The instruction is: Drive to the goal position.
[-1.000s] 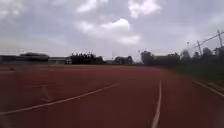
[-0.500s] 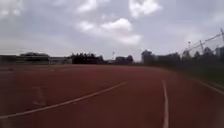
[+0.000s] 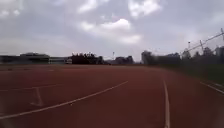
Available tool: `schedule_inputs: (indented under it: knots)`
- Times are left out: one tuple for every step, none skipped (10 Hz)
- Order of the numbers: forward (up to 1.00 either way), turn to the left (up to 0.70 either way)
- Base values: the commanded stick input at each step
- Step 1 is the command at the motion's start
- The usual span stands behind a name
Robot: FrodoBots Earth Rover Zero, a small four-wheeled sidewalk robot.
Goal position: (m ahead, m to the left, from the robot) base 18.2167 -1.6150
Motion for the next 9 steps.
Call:
schedule_inputs:
  knots:
    - [0.00, 0.45]
    - [0.00, 0.45]
    - [0.00, 0.45]
    - [0.00, 0.45]
    - [0.00, 0.45]
    - [0.00, 0.45]
    - [0.00, 0.45]
    - [0.00, 0.45]
    - [0.00, 0.45]
